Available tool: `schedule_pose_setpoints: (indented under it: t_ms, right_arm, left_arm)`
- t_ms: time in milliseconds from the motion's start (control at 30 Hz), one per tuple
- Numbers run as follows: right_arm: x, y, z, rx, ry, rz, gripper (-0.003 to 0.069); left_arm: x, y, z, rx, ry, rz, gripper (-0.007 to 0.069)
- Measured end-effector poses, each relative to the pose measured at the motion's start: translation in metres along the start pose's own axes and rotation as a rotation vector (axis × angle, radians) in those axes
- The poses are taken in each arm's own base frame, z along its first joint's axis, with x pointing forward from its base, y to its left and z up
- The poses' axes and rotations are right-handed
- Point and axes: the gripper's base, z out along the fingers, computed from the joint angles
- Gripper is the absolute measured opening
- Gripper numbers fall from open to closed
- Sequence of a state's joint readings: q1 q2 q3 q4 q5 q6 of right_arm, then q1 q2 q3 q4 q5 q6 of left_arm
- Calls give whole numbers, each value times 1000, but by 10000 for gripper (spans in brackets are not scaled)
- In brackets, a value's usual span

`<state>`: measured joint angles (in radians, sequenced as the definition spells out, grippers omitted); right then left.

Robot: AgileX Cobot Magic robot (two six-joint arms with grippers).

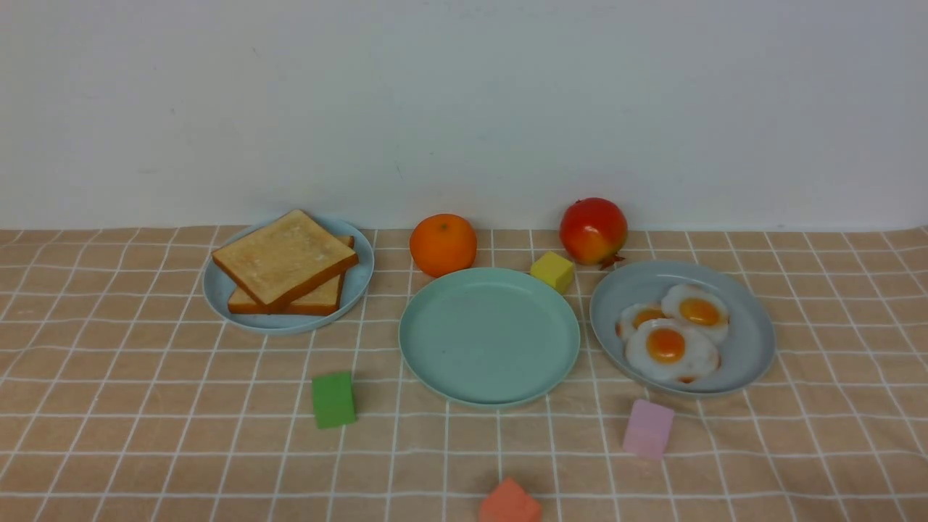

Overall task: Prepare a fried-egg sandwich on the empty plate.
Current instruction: Use the left arm to grab a slice of bread

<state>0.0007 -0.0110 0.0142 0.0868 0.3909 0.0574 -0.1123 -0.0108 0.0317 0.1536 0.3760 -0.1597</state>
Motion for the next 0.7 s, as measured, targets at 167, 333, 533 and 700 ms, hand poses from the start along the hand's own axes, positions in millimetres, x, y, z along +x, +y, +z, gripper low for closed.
schedule_pose_setpoints:
  t_ms: [167,333,533,700]
  right_arm:
    - [-2,0,1,-1,-34,0,241]
    - [-15,1,0,-10,-199,0,241]
    - [-41,2,-10,-28,-497,0,241]
    - [-50,3,-16,-36,-622,3,241]
  left_arm:
    - [-6,-1,0,9,-63,2,238]
    - [-20,-3,-2,34,-218,3,238]
    - [-40,-7,-10,73,-458,9,238]
    - [-45,-7,-12,82,-518,11,238]
